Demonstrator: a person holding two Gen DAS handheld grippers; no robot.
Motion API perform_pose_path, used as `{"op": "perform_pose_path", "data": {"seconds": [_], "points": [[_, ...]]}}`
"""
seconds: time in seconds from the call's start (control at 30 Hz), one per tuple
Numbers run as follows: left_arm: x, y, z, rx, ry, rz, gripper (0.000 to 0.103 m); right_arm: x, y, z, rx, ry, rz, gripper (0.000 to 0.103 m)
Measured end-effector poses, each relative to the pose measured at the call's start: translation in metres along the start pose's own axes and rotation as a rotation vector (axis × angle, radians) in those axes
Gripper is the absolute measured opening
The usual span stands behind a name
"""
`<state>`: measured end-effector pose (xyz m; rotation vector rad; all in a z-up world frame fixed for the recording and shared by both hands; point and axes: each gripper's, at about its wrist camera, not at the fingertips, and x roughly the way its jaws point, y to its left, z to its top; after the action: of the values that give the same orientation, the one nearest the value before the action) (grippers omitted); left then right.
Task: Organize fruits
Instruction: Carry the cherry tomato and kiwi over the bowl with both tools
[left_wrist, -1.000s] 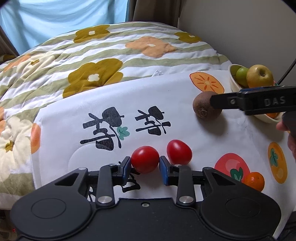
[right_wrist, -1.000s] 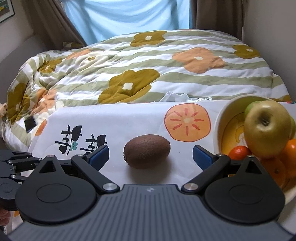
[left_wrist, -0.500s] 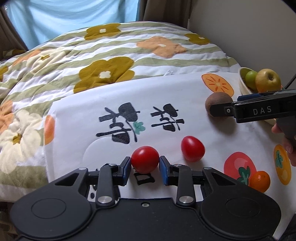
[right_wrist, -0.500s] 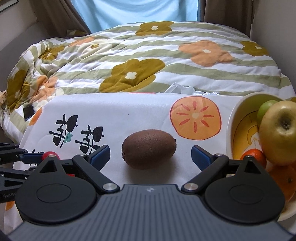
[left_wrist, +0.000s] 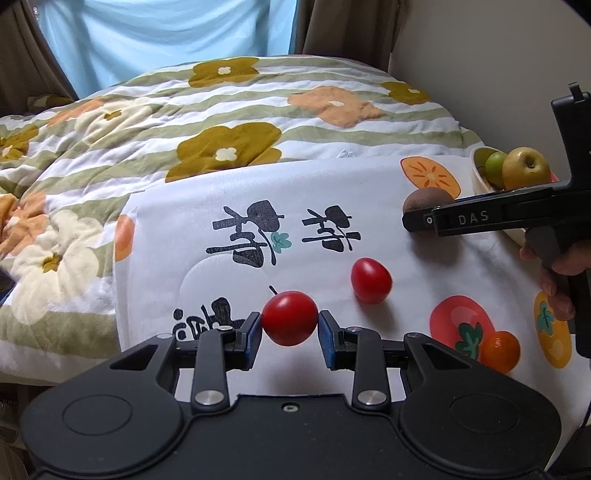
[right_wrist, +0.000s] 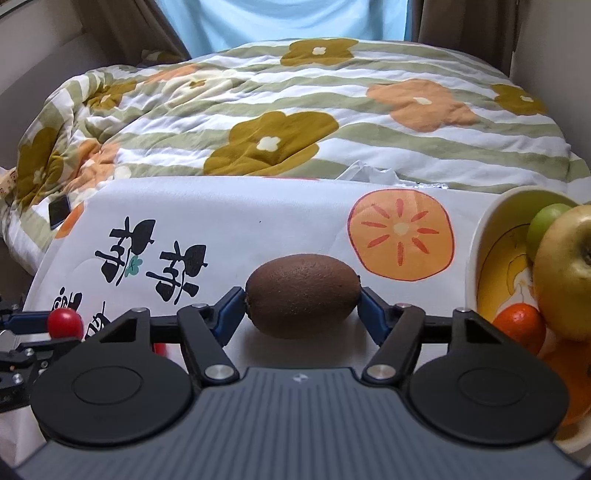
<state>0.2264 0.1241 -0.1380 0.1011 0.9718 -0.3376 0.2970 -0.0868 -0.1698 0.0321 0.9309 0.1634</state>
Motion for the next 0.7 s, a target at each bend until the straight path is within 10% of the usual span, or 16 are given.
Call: {"op": "perform_pose_path", "data": {"seconds": [0.7], "points": [[-0.075,-0.083,-0.02,-0.062,-0.122,0.074,0.036,-0.111,-0.03,-0.038,-0.031,-0.099,0.087,0.08]]}}
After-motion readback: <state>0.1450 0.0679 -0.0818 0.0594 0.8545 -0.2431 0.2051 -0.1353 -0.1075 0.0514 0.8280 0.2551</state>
